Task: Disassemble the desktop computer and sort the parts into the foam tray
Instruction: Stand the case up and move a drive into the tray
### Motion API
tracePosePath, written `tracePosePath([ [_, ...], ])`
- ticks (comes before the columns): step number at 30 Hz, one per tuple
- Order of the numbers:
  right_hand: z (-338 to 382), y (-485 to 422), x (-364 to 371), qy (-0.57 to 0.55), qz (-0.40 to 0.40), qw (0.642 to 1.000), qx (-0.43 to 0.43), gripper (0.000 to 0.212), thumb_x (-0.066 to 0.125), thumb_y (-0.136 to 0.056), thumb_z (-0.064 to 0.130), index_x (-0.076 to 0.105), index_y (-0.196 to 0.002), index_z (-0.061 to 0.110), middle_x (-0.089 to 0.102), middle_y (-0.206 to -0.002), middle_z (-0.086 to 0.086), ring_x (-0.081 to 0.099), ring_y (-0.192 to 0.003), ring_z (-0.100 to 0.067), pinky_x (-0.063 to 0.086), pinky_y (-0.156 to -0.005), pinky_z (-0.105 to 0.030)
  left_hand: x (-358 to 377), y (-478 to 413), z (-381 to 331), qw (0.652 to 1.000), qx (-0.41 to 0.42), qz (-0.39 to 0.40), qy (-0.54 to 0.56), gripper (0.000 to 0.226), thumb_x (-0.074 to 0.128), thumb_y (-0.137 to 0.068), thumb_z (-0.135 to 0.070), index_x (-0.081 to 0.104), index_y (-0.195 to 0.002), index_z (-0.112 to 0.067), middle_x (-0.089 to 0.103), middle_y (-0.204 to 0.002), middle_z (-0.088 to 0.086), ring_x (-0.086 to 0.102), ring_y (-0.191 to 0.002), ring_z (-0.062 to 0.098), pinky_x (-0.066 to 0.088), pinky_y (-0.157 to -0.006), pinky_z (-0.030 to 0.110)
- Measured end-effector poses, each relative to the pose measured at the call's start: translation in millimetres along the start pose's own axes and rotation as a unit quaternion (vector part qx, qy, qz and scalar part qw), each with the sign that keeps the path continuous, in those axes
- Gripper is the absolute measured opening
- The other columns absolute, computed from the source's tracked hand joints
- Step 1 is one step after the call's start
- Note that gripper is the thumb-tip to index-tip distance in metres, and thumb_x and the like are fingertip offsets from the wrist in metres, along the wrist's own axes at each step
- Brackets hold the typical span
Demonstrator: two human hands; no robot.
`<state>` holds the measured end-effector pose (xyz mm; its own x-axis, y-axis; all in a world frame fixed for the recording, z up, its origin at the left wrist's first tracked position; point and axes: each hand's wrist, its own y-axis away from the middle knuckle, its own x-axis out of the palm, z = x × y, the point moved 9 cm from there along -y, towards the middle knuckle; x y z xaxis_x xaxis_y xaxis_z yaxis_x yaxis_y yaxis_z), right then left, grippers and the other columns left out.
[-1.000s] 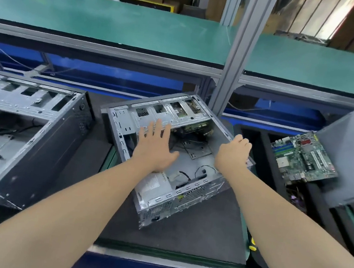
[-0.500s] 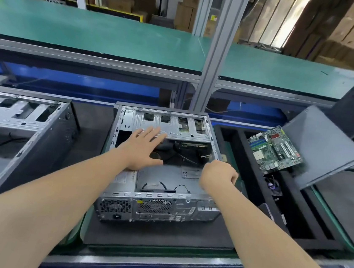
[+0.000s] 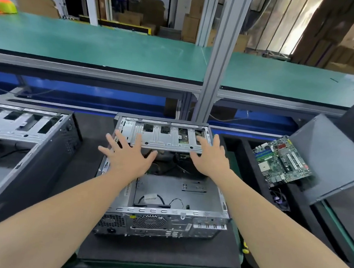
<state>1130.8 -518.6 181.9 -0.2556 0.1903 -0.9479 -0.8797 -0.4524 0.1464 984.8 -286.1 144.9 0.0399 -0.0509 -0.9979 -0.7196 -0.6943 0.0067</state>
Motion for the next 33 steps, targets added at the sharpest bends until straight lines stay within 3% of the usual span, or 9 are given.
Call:
tracePosePath([
  [5, -12.0, -11.6, 19.7, 0.022, -0.008, 1.000, 0.004, 0.064, 0.039, -0.104, 0.066, 0.019, -0.163, 0.049, -0.009, -0.175, -0.013, 0.046, -0.139, -0.049, 0.048, -0.090, -0.046, 1.8, -7.0, -3.7, 1.000, 0.007, -0.019, -0.004, 0.072, 0.009, -0.096, -0.075, -0.001, -0.160, -0.044, -0.014, -0.163, 0.034, -0.009, -0.147, 0.062, 0.015, -0.112, 0.072],
  [9, -11.0, -22.4, 22.8, 0.034, -0.033, 0.999, -0.001, 0.064, 0.041, -0.103, 0.067, 0.023, -0.162, 0.050, -0.002, -0.174, -0.020, 0.057, -0.128, -0.047, 0.053, -0.091, -0.046, 3.8, -17.5, -6.1, 1.000, 0.008, -0.011, -0.018, 0.065, 0.013, -0.101, -0.068, -0.005, -0.159, -0.044, -0.017, -0.161, 0.036, -0.010, -0.146, 0.063, 0.016, -0.111, 0.072],
  [18, -5.7, -15.4, 16.9, -0.002, -0.102, 0.995, 0.007, 0.058, 0.053, -0.103, 0.056, 0.041, -0.155, 0.036, 0.015, -0.170, -0.022, 0.035, -0.145, -0.046, 0.041, -0.110, -0.052, -1.1, -29.0, -5.9, 1.000, 0.024, -0.014, -0.014, 0.069, 0.022, -0.099, -0.070, 0.009, -0.160, -0.041, -0.002, -0.165, 0.031, -0.006, -0.150, 0.055, 0.003, -0.118, 0.066],
  [20, 9.5, -3.5, -1.8, -0.027, -0.196, 0.978, -0.059, 0.045, 0.064, -0.099, 0.035, 0.059, -0.142, 0.023, 0.039, -0.158, -0.018, 0.037, -0.142, -0.038, 0.038, -0.115, -0.047, -26.3, -18.6, -22.7, 0.987, 0.105, -0.117, 0.034, 0.054, 0.045, -0.097, -0.052, 0.043, -0.146, -0.028, 0.030, -0.156, 0.021, 0.023, -0.147, 0.046, 0.018, -0.117, 0.057],
  [22, 22.5, 9.5, -11.1, -0.114, -0.251, 0.955, -0.112, 0.021, 0.066, -0.093, 0.018, 0.068, -0.114, 0.018, 0.061, -0.124, -0.006, 0.055, -0.116, -0.025, 0.046, -0.095, -0.036, -45.2, 1.5, -46.7, 0.950, 0.211, -0.189, 0.129, 0.026, 0.055, -0.089, -0.032, 0.058, -0.114, -0.024, 0.055, -0.122, 0.003, 0.056, -0.112, 0.029, 0.044, -0.091, 0.040],
  [25, 16.0, 9.5, 20.3, -0.318, -0.132, 0.939, 0.010, 0.011, 0.062, -0.091, 0.019, 0.062, -0.080, 0.016, 0.071, -0.078, -0.004, 0.066, -0.067, -0.016, 0.050, -0.060, -0.033, -23.6, 10.0, -68.6, 0.918, 0.117, -0.036, 0.378, 0.007, 0.056, -0.089, -0.023, 0.058, -0.093, -0.028, 0.066, -0.086, -0.007, 0.067, -0.073, 0.018, 0.053, -0.061, 0.034],
  [29, 4.0, 22.1, 90.5, -0.650, 0.081, 0.713, 0.249, 0.015, 0.062, -0.095, 0.017, 0.066, -0.101, 0.004, 0.076, -0.097, -0.021, 0.073, -0.071, -0.031, 0.061, -0.064, -0.039, 43.0, 26.4, -103.4, 0.720, -0.147, 0.264, 0.625, 0.020, 0.063, -0.092, -0.022, 0.064, -0.106, -0.008, 0.072, -0.105, 0.014, 0.071, -0.078, 0.030, 0.062, -0.078, 0.039],
  [31, 3.5, 19.0, 99.0, -0.726, 0.089, 0.630, 0.260, 0.019, 0.063, -0.097, 0.022, 0.062, -0.110, 0.007, 0.072, -0.111, -0.020, 0.071, -0.085, -0.031, 0.060, -0.079, -0.040, 52.1, 29.0, -119.0, 0.638, -0.185, 0.314, 0.679, 0.026, 0.064, -0.094, -0.027, 0.063, -0.113, -0.009, 0.070, -0.108, 0.012, 0.065, -0.082, 0.028, 0.054, -0.077, 0.035],
  [33, 1.4, 11.6, 97.8, -0.761, 0.064, 0.592, 0.257, 0.024, 0.066, -0.096, 0.026, 0.066, -0.114, 0.010, 0.072, -0.115, -0.017, 0.070, -0.094, -0.031, 0.059, -0.088, -0.039, 52.0, 23.1, -128.6, 0.604, -0.189, 0.304, 0.712, 0.025, 0.067, -0.093, -0.029, 0.066, -0.111, -0.012, 0.071, -0.098, 0.008, 0.062, -0.076, 0.024, 0.049, -0.075, 0.034],
])
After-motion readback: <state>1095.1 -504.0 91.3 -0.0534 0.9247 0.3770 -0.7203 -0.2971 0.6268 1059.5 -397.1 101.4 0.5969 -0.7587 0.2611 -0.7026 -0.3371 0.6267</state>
